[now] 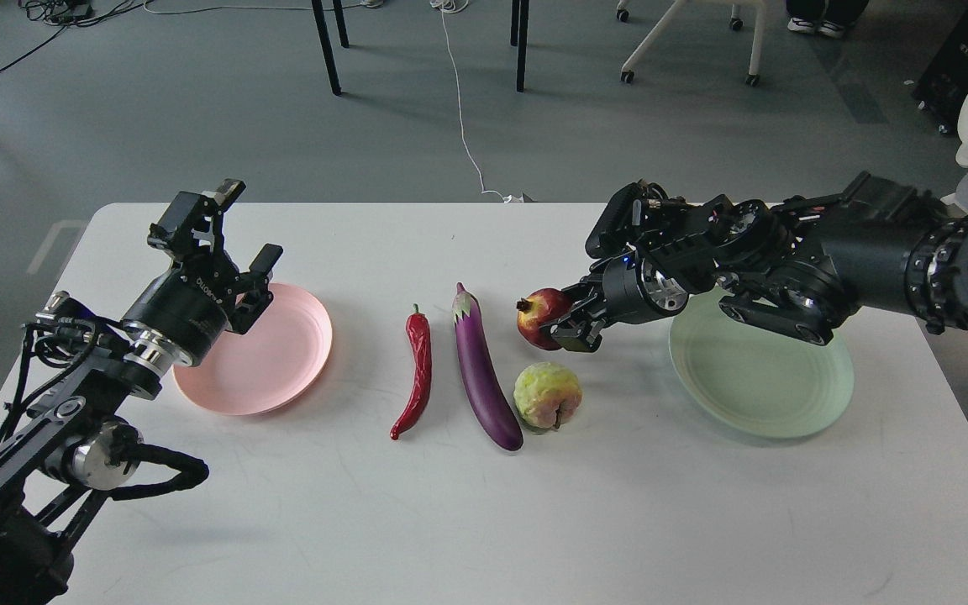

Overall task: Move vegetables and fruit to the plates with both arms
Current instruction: 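Carry the red apple onto the green plate and release it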

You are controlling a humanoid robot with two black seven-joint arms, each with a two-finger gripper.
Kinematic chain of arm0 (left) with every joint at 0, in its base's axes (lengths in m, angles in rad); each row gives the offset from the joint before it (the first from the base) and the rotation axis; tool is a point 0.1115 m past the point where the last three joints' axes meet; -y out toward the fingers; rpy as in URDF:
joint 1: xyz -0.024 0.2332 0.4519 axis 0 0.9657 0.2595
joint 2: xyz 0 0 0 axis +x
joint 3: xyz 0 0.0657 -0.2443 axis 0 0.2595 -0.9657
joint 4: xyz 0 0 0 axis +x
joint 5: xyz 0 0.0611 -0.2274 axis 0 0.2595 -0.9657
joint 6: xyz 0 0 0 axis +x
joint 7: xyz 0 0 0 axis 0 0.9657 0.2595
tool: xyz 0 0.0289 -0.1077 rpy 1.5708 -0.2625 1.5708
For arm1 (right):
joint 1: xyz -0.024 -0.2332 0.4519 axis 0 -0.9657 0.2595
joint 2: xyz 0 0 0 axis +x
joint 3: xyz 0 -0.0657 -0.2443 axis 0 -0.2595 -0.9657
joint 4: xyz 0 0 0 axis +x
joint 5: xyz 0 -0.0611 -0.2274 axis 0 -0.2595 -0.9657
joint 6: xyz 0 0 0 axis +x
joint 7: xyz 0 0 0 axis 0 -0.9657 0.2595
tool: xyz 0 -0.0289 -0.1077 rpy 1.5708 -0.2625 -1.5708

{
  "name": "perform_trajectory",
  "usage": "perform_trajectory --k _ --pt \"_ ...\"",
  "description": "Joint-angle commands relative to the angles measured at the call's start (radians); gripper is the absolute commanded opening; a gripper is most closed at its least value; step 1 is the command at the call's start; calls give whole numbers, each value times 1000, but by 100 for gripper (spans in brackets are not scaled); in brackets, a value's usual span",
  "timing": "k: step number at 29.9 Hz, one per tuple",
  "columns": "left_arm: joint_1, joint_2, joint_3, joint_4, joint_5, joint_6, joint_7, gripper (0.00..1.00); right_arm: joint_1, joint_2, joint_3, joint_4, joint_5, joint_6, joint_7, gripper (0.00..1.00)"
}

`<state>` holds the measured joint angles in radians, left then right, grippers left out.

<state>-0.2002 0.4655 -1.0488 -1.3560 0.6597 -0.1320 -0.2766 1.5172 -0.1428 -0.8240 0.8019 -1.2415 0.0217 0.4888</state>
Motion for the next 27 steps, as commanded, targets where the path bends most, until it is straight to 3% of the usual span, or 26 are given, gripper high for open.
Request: perform_trajectory --k 1,7,13,21,23,25,27 --pt "-4 1 0 0 0 0 -1 100 70 -79 -1 29 -15 -16 0 39" --pt "-5 1 0 0 0 -20 -1 100 109 -268 -4 74 -182 -22 0 40" --pt "-7 -5 3 0 1 -21 -1 100 34 -426 -56 74 -248 -34 0 41" --pt "-10 -10 4 -2 6 -21 1 100 -106 -471 -53 62 -250 -55 0 46" --pt "-10 -8 4 -2 6 -23 1 100 -117 -472 -47 59 -248 -57 0 57" --pt "-10 -7 4 -2 6 -23 1 100 -117 -472 -41 59 -246 -66 0 81" --pt "-10 -4 3 -2 6 -23 1 100 -117 -471 -35 54 -246 -83 0 93"
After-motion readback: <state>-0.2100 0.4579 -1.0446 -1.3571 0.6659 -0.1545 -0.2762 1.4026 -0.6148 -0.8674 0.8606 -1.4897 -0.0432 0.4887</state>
